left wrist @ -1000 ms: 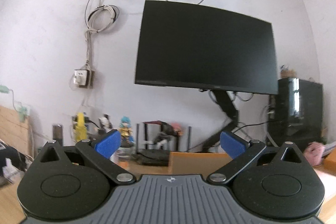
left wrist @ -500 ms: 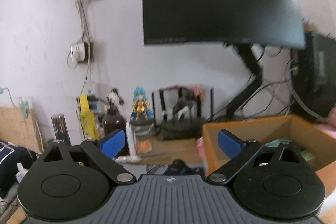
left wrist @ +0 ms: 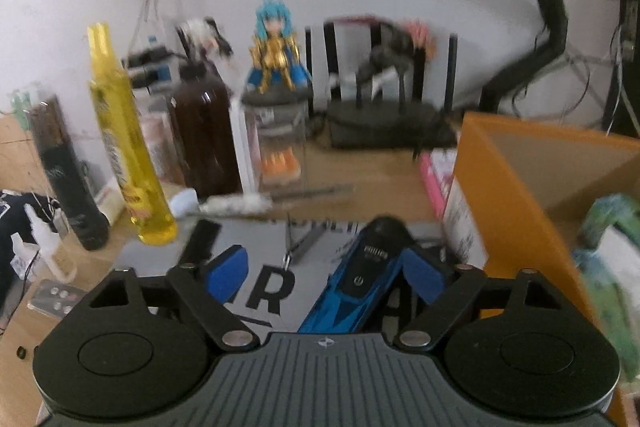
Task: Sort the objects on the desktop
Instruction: 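Move the left tool toward the blue shaver beside the box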
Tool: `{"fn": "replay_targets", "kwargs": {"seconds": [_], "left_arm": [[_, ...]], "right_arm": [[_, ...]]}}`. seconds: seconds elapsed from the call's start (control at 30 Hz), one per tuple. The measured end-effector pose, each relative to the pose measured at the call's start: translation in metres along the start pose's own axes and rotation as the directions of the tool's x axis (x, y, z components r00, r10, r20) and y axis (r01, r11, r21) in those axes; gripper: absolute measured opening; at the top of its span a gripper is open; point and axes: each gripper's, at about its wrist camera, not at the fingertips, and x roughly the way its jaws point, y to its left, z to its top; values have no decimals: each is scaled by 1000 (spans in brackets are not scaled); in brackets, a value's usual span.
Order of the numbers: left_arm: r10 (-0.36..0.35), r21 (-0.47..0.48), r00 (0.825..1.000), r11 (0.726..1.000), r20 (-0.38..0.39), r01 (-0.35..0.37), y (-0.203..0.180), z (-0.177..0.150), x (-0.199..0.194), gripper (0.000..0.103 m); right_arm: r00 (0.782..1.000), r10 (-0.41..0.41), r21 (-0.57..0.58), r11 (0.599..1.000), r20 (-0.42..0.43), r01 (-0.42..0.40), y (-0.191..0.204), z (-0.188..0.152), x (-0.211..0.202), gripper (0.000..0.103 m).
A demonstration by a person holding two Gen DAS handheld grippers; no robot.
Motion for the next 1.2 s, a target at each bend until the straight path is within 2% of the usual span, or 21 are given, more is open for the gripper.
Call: {"fn": "replay_targets", "kwargs": {"seconds": [0.1,0.3,0.4,0.47,0.53,0.7,1.0,1.1,1.2], "left_arm": [[6,39,999,999,-45,-4,-1,-1,16,81],[-63,45,993,997,-101,68,-1,-1,31,81],[-44,61,987,997,-151,54,-1,-3,43,82],[-35,63,986,997,-165,46,-1,-7,48,78],[-41,58,984,997,-173,51,-1,-9,51,69],[-72,51,984,995,-165,81,-4,-10,50,51],[-13,107,995,994,-102,24,-15,-14,45,46],[3,67,997,998,-82,2,-11,-14,40,46],[-10,22,997,1000,-72,12,-3,-15,34,46]], "right_arm": [[1000,0,4,1000,-4,0,0,-1,1,103],[1000,-2,15,1000,-16,2,-3,-5,2,103],[1000,1,20,1000,-21,-1,-3,-7,2,103],[1000,4,23,1000,-25,-3,-4,-8,2,103],[1000,6,26,1000,-28,-5,-4,-9,1,103],[999,1,37,999,-36,0,-8,-9,9,103],[999,12,65,998,-42,-10,-14,-10,7,103],[999,13,75,997,-40,-10,-17,-9,5,103],[999,14,81,997,-39,-11,-19,-9,3,103]]}}
